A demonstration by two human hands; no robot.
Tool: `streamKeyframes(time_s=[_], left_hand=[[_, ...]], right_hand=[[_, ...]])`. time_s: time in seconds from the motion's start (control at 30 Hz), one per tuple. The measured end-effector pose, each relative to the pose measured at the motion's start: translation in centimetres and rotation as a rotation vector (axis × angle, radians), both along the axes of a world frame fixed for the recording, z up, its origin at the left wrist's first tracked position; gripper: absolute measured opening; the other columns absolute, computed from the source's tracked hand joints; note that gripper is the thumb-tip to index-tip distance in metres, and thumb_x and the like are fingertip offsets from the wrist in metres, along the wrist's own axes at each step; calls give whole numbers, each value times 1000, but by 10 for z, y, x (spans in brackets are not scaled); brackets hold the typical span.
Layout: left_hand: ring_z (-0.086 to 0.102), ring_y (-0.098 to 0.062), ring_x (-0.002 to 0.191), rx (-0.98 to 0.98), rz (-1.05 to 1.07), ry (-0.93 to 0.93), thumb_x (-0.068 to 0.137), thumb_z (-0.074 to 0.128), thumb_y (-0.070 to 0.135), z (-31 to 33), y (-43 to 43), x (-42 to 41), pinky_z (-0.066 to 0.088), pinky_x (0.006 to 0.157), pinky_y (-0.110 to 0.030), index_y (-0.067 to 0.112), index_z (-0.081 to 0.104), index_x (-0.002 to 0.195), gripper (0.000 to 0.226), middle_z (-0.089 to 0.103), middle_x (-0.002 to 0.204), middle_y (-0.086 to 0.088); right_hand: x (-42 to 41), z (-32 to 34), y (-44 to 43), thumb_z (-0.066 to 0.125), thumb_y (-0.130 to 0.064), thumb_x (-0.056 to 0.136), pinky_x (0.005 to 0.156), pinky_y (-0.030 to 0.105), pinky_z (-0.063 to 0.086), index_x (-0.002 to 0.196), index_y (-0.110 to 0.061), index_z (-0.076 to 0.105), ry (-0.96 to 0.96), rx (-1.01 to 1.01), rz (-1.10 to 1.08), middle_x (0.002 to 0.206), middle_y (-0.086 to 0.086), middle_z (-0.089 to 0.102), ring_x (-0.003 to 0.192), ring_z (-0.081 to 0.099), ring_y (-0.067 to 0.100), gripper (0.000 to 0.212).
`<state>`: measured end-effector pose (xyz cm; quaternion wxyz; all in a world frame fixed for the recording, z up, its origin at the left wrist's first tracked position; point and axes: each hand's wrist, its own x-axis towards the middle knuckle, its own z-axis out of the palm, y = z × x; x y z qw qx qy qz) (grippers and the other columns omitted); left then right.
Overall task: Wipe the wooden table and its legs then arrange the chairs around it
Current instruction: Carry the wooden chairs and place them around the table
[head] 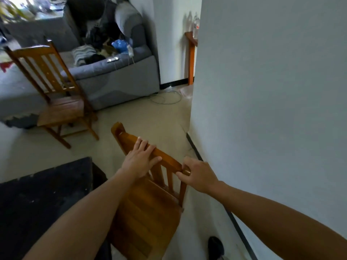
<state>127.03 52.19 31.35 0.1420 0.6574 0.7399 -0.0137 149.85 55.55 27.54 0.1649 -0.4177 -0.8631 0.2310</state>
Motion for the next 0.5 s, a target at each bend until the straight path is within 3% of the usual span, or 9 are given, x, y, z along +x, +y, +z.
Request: streamKeyframes(time_s=[0.17,0.37,0.43,0.5], left_hand=[[-12,-25,146,-24,120,-8,91,33,64,-10,-7,-30,14,115,-54,37,22,146,61,8,159,1],[-13,-21,147,20,260,-16,95,25,59,-25,-8,-9,18,118,-49,33,25,147,58,2,161,1],[-11,-20,147,8,302,-47,95,26,58,-29,-8,9,20,117,-47,35,19,150,59,-5,161,3],[4,-22,147,-22,416,-173,97,32,56,-34,-10,32,27,114,-48,46,6,148,58,-7,161,6]], right_hand=[[-25,-1,10,50,-57,91,62,30,50,85,-23,51,0,41,190,72,-5,52,63,52,11,35],[-13,-17,24,35,-69,90,65,36,53,89,-27,51,38,-95,340,73,-8,54,64,55,10,45],[4,-22,31,30,-72,90,67,36,54,91,-26,55,66,-193,340,73,-9,56,65,57,8,53],[21,-27,43,25,-77,89,69,36,55,93,-26,59,86,-286,354,75,-10,61,68,61,7,61]])
